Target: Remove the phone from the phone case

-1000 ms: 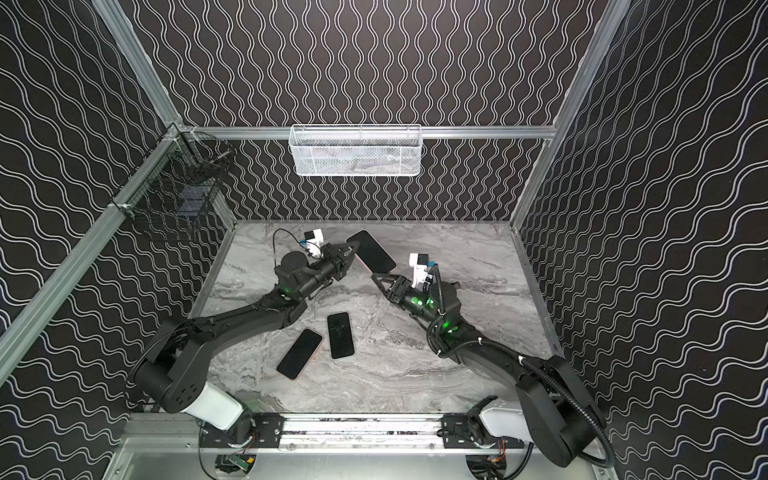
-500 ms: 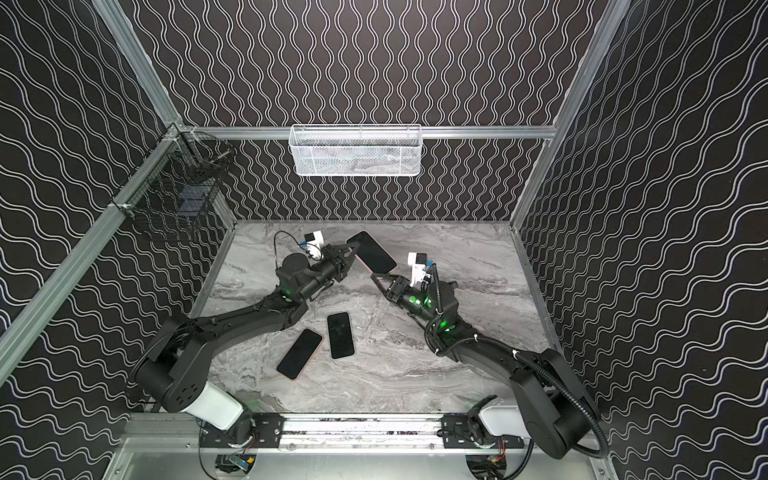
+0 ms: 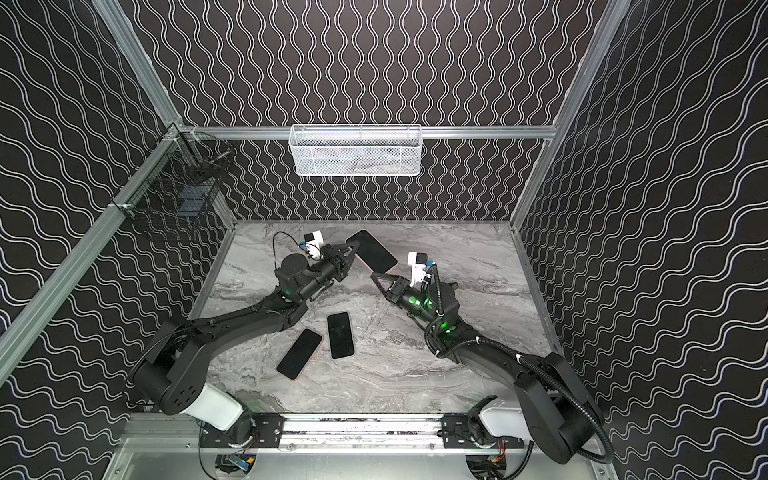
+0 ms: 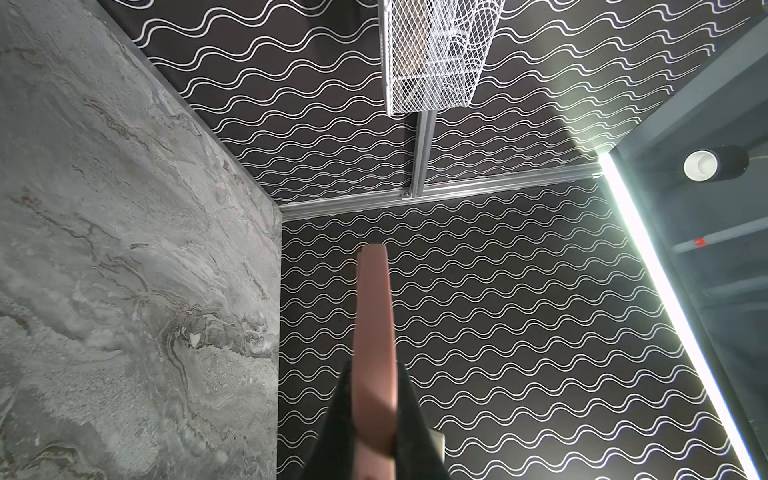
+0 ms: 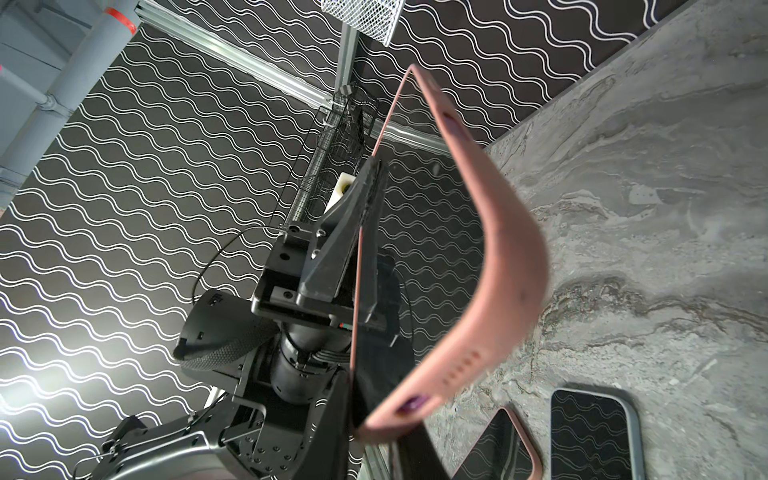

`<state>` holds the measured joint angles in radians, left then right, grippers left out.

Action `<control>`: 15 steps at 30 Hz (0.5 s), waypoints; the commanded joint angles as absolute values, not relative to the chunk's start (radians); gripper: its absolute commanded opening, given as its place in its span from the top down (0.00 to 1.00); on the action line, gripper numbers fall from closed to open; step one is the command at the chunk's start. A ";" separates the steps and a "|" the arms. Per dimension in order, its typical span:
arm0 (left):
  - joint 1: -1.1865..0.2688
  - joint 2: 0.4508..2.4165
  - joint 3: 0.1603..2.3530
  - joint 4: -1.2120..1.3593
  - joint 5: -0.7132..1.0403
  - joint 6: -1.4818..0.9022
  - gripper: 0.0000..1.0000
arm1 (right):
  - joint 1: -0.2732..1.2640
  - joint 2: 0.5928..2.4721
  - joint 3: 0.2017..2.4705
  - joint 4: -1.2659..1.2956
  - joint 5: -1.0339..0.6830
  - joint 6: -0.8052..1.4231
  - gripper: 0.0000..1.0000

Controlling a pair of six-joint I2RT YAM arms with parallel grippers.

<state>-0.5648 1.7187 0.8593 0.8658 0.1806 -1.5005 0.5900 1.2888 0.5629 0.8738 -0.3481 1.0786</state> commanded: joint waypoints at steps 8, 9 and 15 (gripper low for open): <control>-0.578 1.649 0.868 0.777 0.172 -1.528 1.00 | 0.618 1.238 0.566 0.771 -0.241 0.853 0.86; -0.579 1.640 0.869 0.759 0.173 -1.532 1.00 | 0.621 1.230 0.565 0.759 -0.229 0.830 0.86; -0.585 1.619 0.888 0.732 0.187 -1.566 1.00 | 0.628 1.212 0.552 0.734 -0.195 0.753 0.86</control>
